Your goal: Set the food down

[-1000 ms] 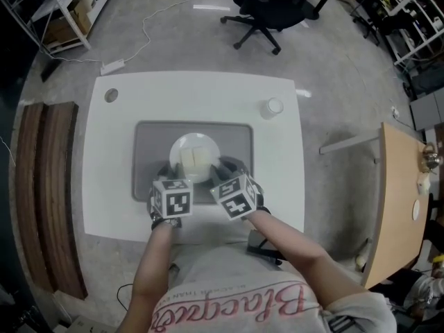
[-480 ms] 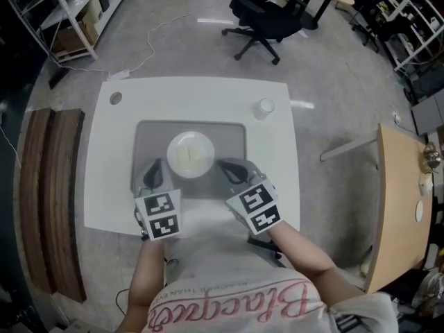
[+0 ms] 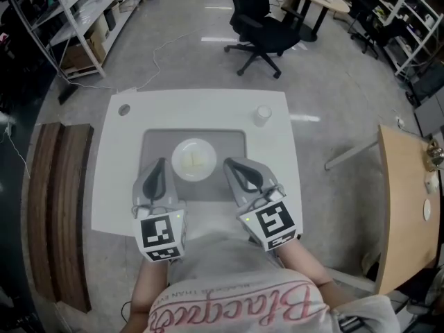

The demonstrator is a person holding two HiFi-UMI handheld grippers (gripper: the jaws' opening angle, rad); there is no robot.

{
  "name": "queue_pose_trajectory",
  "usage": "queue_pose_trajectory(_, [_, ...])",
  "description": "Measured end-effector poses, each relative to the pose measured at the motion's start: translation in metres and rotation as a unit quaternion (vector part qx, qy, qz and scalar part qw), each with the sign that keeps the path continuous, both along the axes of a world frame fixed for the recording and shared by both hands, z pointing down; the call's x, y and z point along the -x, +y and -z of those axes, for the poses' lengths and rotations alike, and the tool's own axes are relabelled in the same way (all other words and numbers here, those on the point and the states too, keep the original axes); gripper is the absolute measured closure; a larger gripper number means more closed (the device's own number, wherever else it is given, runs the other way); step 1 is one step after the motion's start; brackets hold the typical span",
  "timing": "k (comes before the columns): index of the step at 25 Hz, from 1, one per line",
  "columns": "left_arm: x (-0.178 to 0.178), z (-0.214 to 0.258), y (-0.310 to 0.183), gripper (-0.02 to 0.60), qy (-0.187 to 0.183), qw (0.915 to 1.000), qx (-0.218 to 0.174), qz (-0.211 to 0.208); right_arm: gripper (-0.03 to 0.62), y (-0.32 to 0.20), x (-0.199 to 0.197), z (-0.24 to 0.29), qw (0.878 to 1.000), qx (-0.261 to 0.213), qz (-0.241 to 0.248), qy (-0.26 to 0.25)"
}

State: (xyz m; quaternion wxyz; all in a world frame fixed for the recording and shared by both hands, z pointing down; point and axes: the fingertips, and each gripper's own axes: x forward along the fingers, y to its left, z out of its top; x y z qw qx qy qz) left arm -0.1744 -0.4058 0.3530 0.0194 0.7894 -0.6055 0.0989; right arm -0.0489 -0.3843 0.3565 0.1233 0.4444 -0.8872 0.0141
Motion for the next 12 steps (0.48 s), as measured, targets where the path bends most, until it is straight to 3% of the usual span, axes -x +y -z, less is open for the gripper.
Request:
queue_pose_trajectory(7, [-0.006,0.018,0.016,0.580,0.025,0.9990,-0.035,-0.011,0.592,0.015,0.005,0.013,0.999,-0.030,0.016,0.007])
queue_pose_trajectory(12, [0.000,0.031,0.027,0.581,0.058,0.9961,-0.066,0.003,0.592,0.024,0.003,0.021,0.999,-0.039,0.018,0.000])
